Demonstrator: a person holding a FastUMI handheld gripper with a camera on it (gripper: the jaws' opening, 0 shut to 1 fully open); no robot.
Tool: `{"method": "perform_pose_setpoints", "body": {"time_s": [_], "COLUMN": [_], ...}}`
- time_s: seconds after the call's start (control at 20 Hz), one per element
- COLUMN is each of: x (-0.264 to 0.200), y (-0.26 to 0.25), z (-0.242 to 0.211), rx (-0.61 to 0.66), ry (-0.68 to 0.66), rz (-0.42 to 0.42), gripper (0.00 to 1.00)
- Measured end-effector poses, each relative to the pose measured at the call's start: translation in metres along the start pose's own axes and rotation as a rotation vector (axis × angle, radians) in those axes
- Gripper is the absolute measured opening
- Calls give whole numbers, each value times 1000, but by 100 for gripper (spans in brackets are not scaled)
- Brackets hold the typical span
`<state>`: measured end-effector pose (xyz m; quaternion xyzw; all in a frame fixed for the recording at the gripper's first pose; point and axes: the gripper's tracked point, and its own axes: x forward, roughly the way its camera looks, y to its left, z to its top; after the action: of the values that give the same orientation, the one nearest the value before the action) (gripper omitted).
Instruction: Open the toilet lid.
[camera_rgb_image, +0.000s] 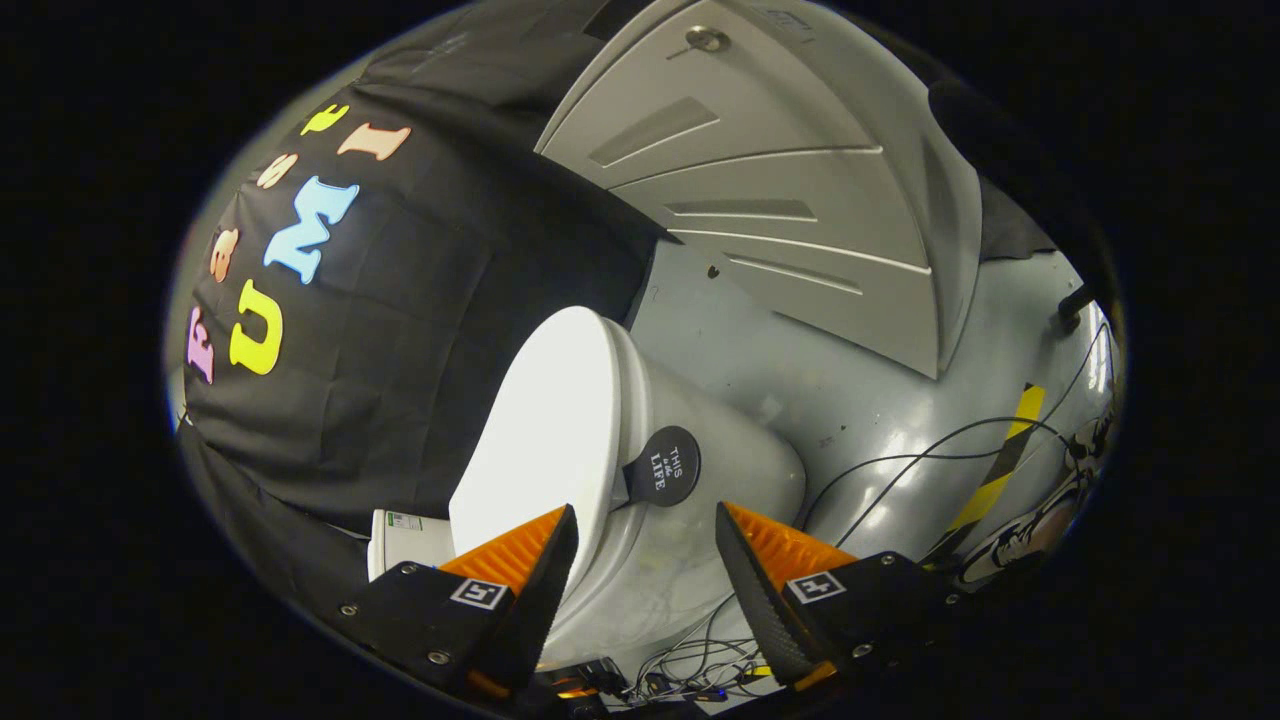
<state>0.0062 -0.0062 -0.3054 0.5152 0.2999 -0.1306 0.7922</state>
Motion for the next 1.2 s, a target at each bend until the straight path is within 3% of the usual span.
{"method": "perform_pose_setpoints", "body": {"time_s": [0.15,0.45,0.7,0.9,1.2], "x": [11,23,25,24,20], "y": [-2,-9,-8,-8,-4], "z": [8,13,13,16,17], "rx": [63,125,106,37,50], "ry": [-28,-34,-36,-48,-68], "rz": [24,62,83,89,93], "gripper": [81,52,29,19,1]}}
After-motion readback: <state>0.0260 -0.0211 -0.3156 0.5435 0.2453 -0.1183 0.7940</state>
